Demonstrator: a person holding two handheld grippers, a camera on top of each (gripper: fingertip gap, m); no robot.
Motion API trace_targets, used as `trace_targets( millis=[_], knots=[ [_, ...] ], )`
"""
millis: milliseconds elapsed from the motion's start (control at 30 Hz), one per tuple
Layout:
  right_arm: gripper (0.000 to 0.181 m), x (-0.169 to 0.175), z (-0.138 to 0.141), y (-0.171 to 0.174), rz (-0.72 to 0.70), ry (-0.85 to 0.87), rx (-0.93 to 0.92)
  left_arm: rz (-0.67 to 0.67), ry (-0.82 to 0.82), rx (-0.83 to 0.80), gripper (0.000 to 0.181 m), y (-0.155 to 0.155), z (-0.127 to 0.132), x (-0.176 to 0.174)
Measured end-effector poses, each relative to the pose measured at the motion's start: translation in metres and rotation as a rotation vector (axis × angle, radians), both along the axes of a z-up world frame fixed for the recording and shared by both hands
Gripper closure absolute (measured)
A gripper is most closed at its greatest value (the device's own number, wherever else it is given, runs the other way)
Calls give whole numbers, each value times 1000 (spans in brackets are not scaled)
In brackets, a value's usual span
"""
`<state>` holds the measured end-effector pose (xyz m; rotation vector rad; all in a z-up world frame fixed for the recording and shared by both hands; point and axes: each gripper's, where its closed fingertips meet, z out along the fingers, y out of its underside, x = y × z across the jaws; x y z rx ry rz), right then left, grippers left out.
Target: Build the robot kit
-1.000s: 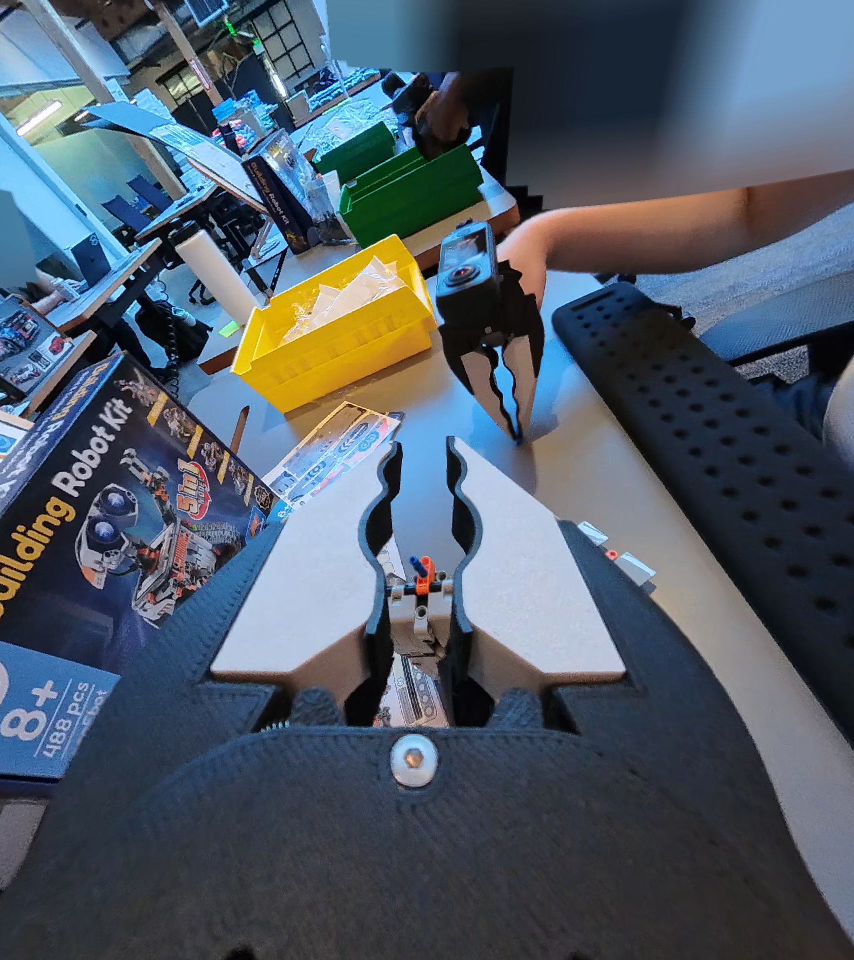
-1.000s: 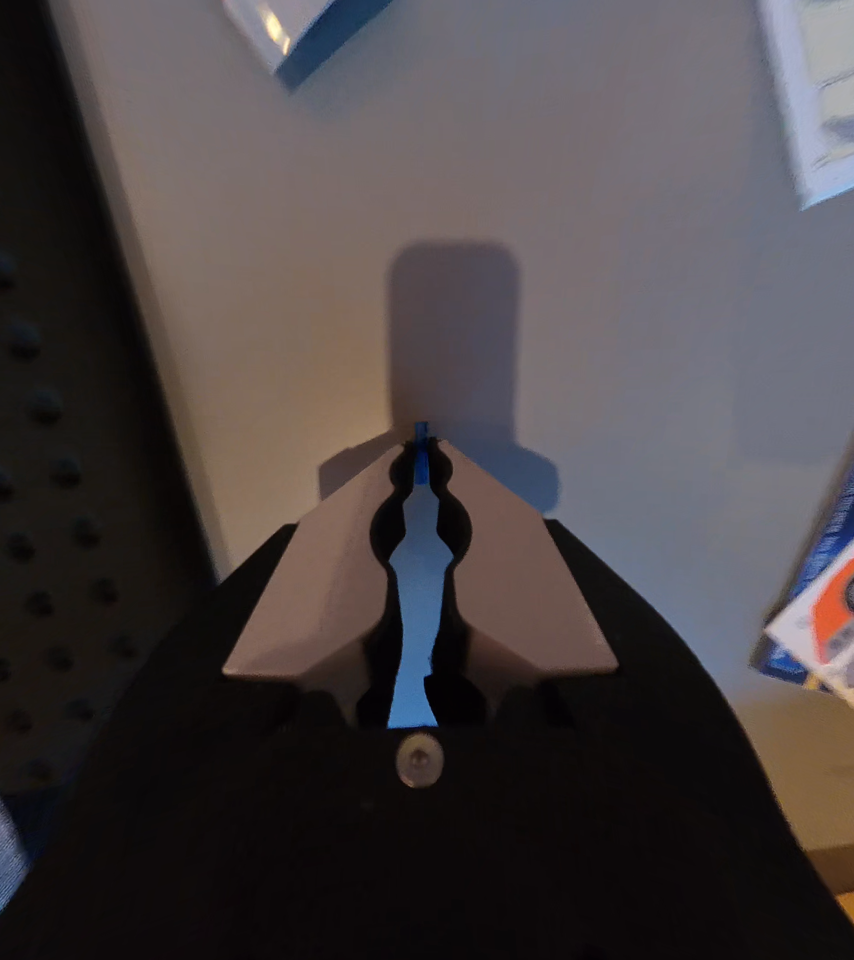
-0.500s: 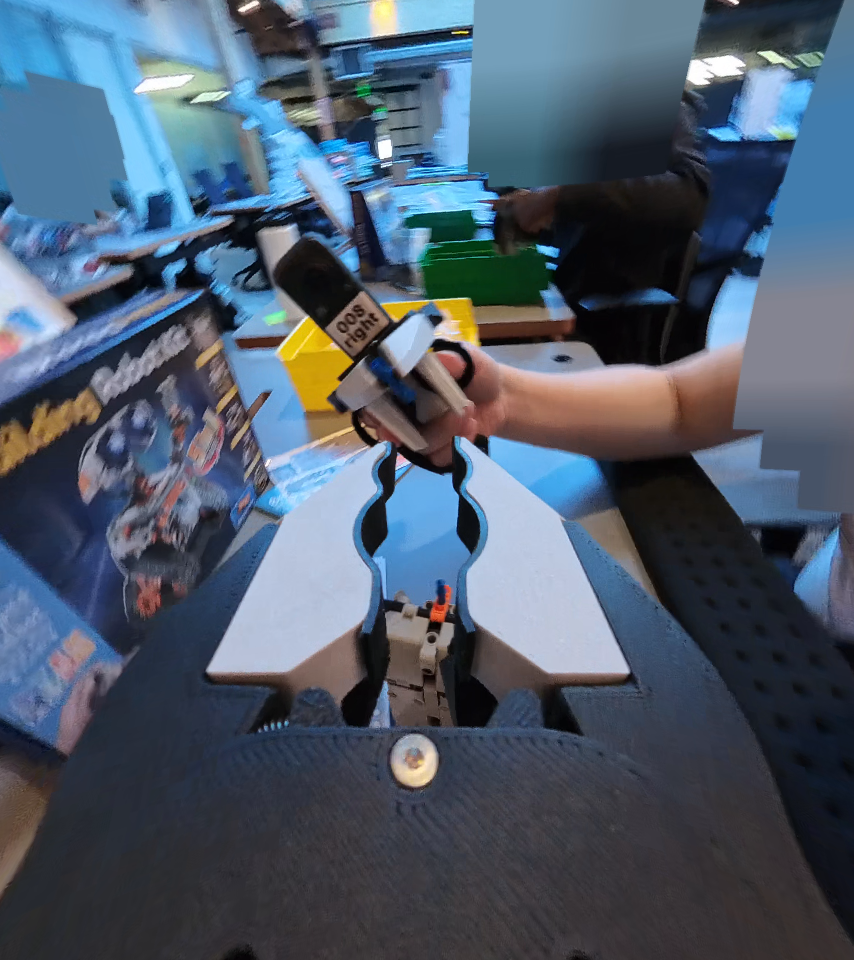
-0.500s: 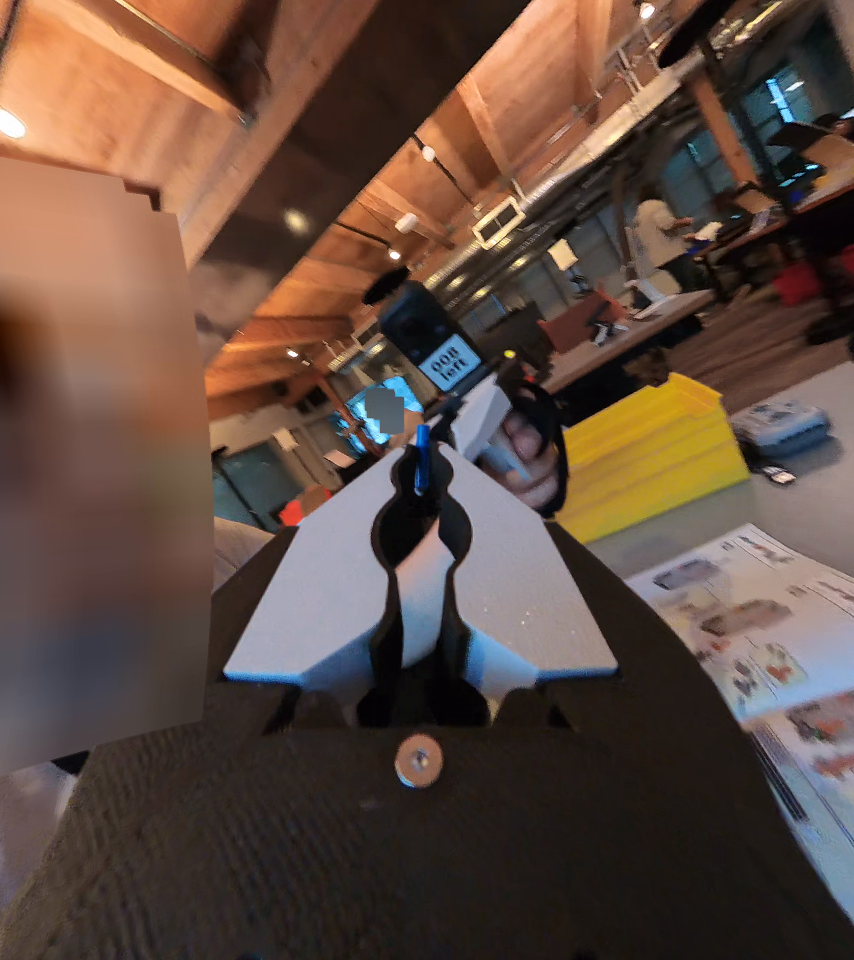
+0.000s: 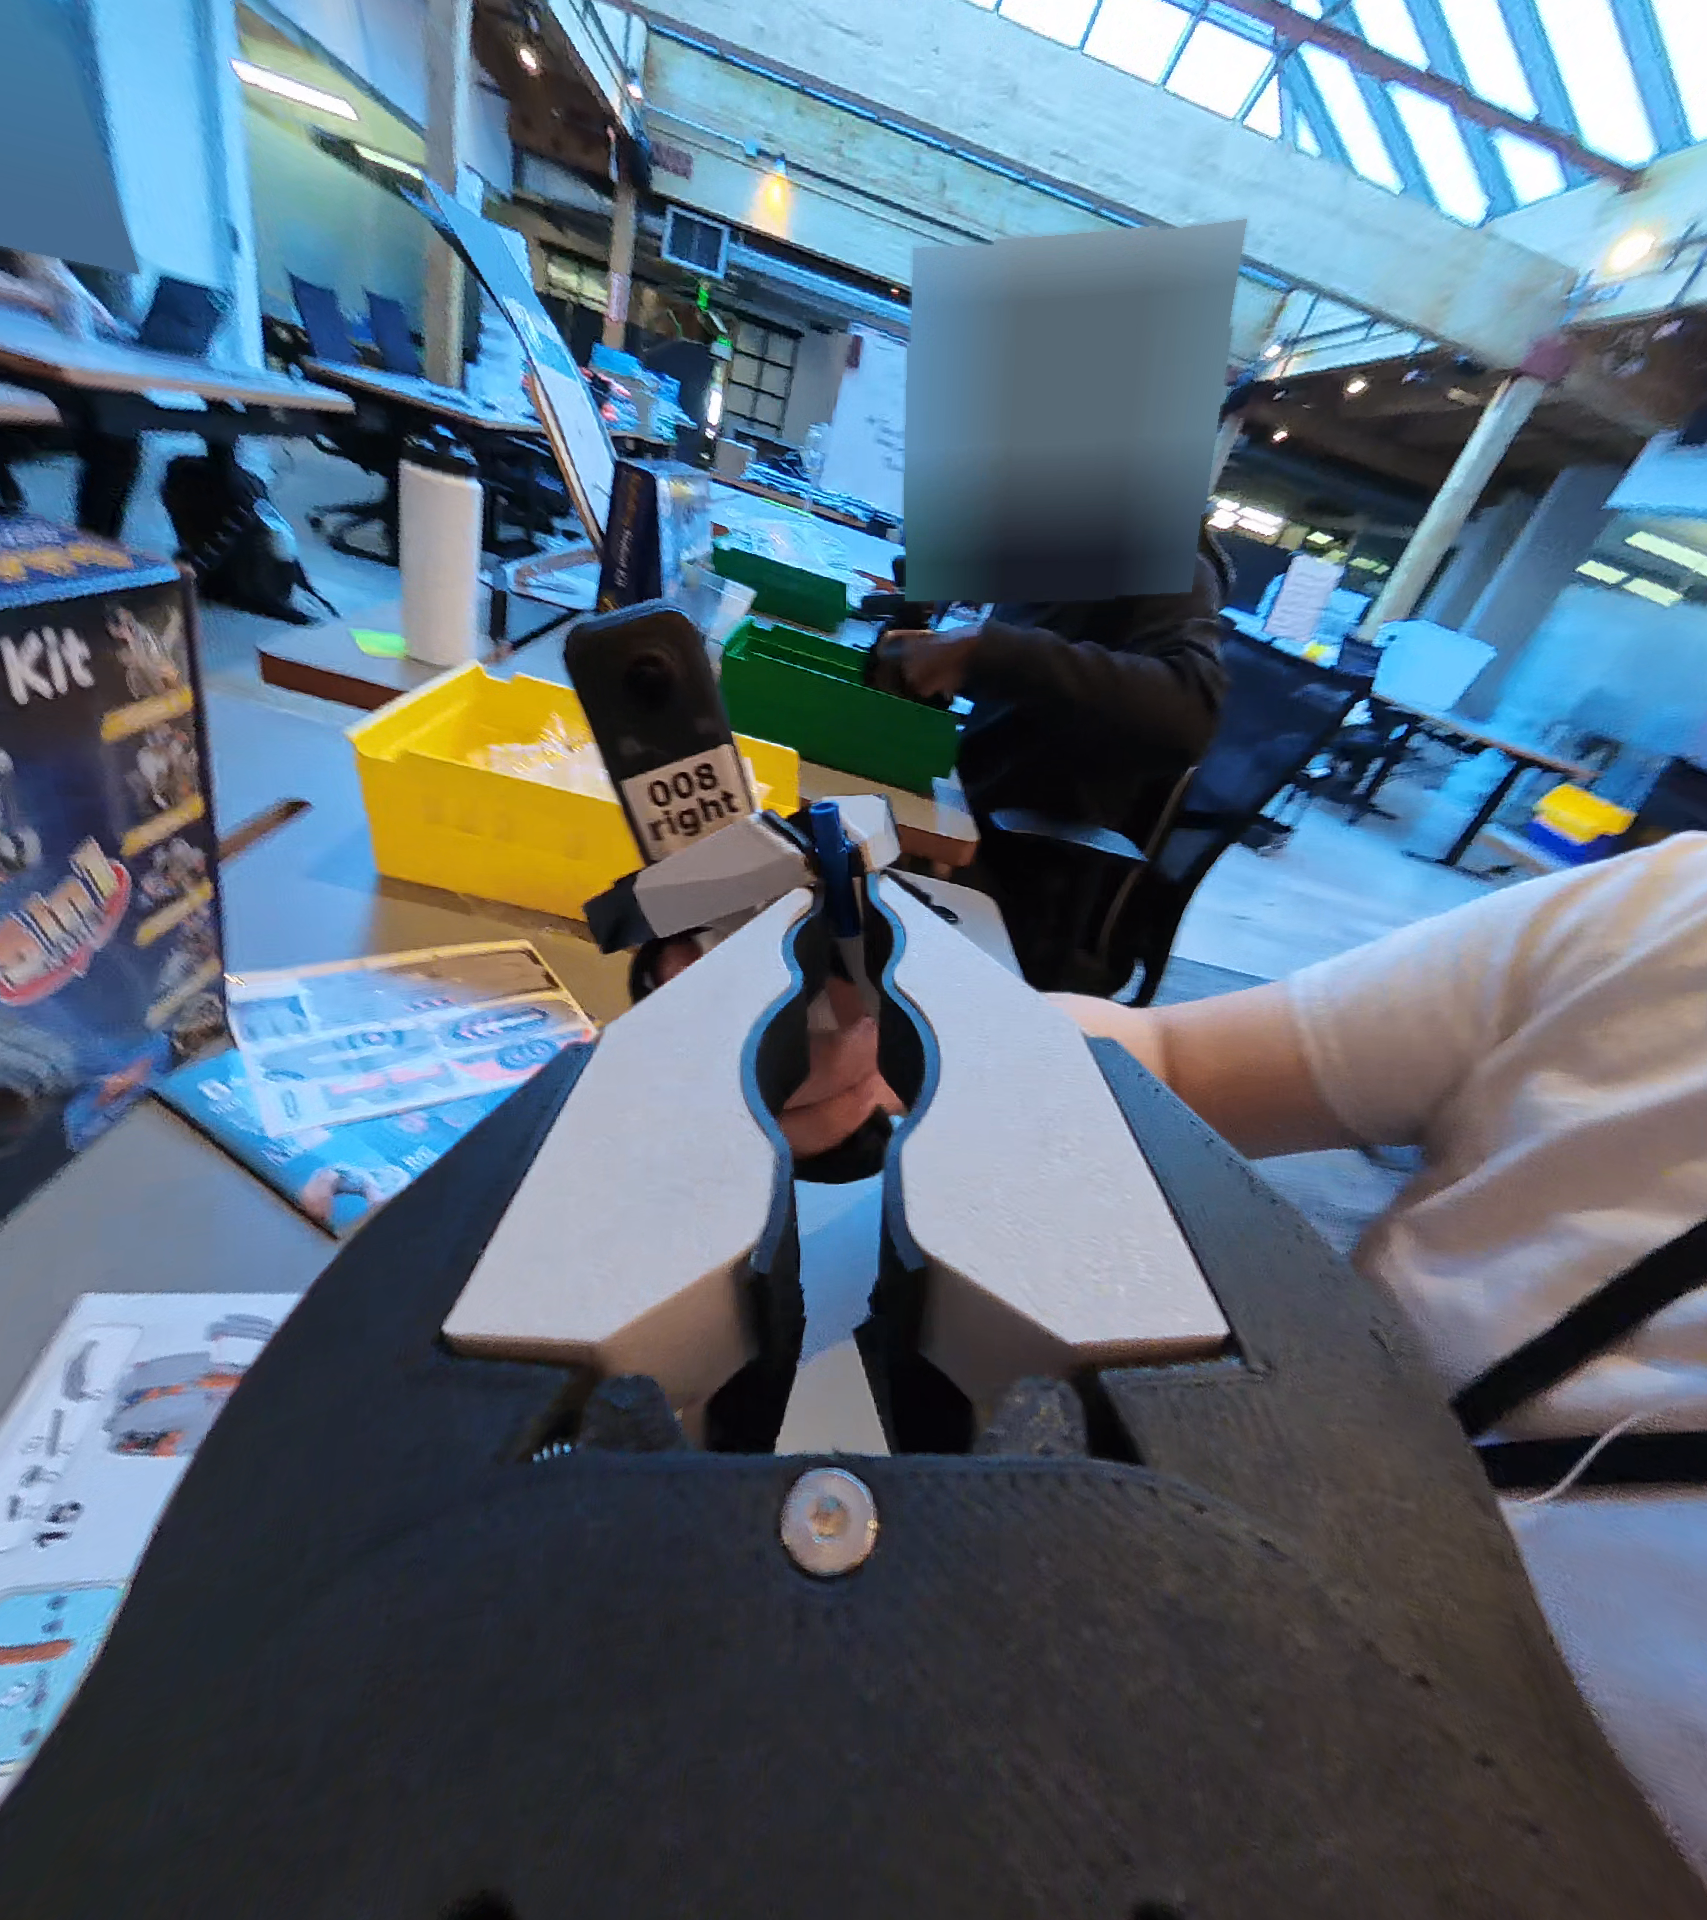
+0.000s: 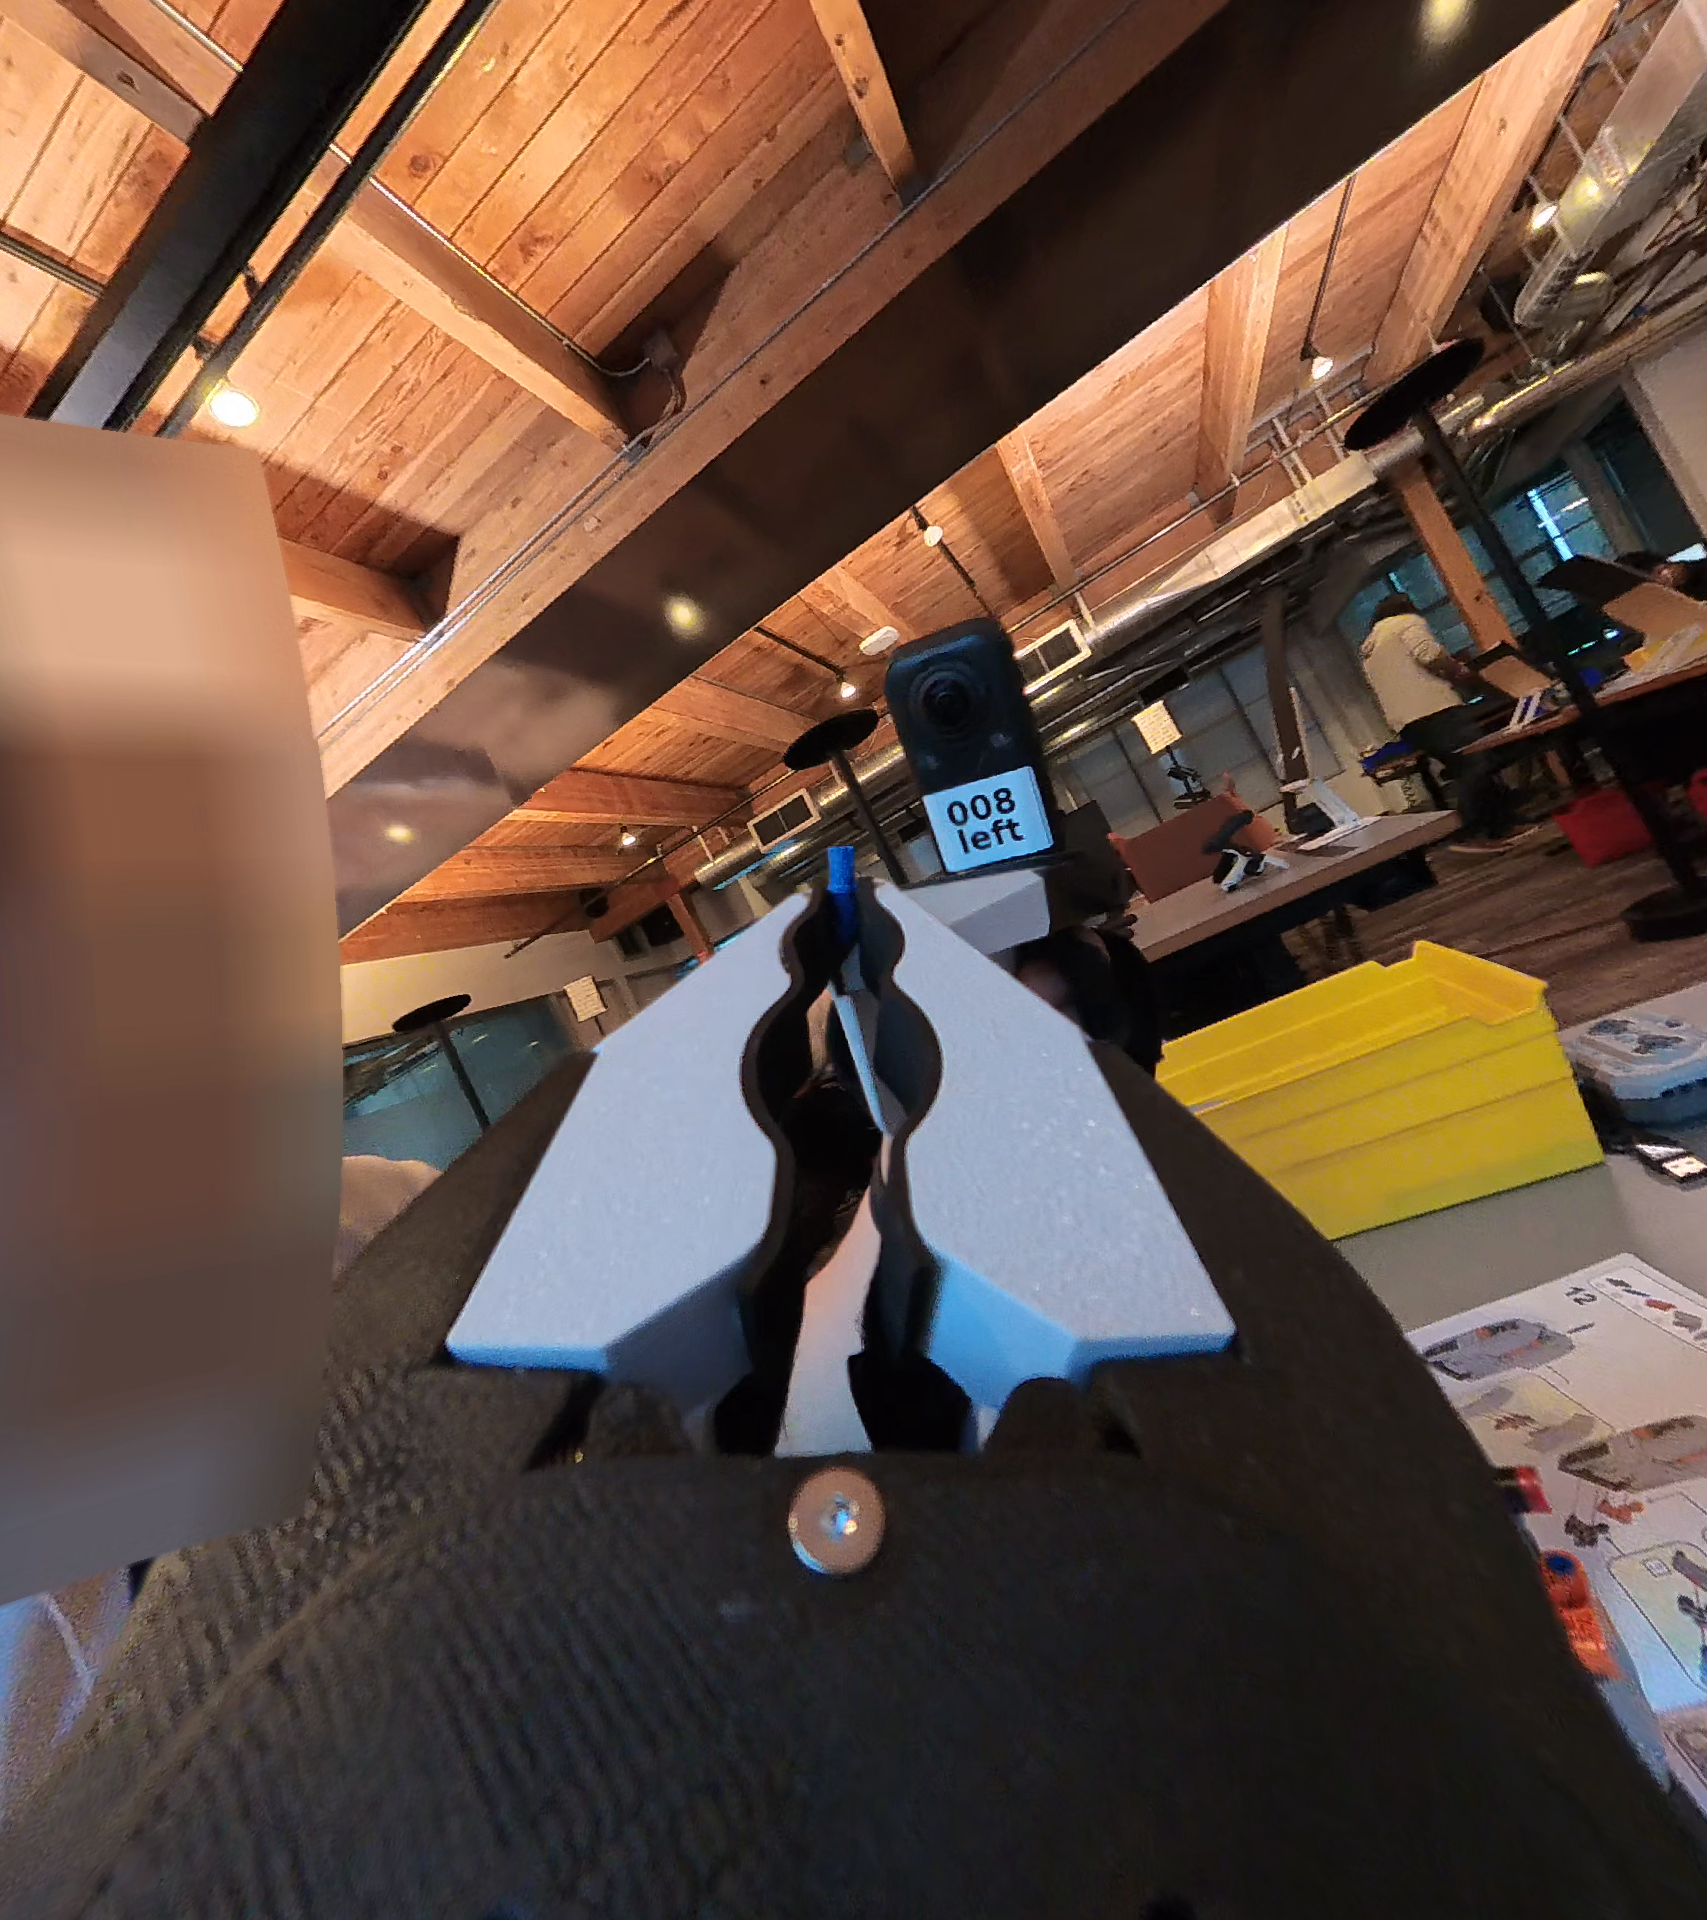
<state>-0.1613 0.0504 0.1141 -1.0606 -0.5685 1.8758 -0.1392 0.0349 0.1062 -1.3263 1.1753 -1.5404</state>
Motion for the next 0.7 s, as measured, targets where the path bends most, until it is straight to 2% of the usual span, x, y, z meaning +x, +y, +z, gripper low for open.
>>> trace_targets(
  millis=[233, 400, 467, 533, 600, 667, 700],
  knots=[
    [180, 11, -1, -12, -51, -91, 90, -2, 12, 28, 179, -11, 2, 8],
    [180, 7, -5, -8, -14, -204, 134, -6, 55, 45, 179, -5, -5, 1],
    [174, 12, -5, -3, -30, -260, 147, 26, 91, 96, 180, 1, -10, -4],
    [167, 21, 0, 5, -90, -364, 197, 63, 148, 155, 179, 9, -16, -10],
    [166, 27, 8, 13, -174, -540, 284, 124, 233, 232, 179, 22, -24, -16],
    [163, 31, 2, 27, -290, -750, 333, 168, 298, 301, 179, 31, -30, -23],
    [160, 31, 2, 34, -345, -793, 342, 187, 319, 330, 179, 34, -33, -26]
  ],
)
